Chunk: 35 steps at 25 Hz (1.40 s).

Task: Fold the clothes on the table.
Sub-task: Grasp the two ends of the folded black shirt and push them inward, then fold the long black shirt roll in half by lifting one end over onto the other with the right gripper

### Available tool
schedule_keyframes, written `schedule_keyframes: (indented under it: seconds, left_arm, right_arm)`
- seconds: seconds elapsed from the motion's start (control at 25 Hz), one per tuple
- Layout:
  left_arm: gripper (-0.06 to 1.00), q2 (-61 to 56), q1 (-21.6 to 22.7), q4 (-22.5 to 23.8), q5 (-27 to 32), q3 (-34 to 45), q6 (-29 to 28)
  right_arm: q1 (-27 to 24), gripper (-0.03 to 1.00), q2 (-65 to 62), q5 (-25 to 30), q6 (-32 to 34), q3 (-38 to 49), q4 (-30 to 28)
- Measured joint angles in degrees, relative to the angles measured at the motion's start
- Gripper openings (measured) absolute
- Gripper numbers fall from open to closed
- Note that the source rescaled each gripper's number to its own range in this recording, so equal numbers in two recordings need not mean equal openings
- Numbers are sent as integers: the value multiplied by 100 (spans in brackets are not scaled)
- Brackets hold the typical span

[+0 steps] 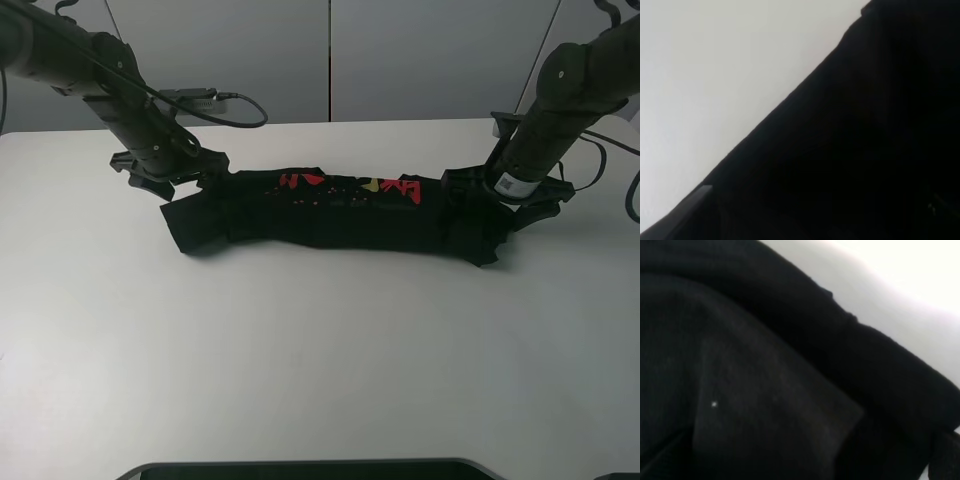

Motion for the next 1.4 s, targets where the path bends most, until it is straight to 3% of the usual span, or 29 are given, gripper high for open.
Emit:
schedule_keyframes:
  seconds: [0.36,0.76,1.0,1.4]
  left_arm:
    - [99,9,0,0,0,0,92]
    - [99,9,0,0,0,0,120]
    - [99,9,0,0,0,0,235]
    - [99,9,0,8,299,0,402]
  right_arm:
    - [0,97,68,0,0,-37,0]
    - [0,21,91,-119,-257,-41,360]
    - [0,20,91,-33,-632,-50,449]
    - [0,20,-714,629,-742,-38,103]
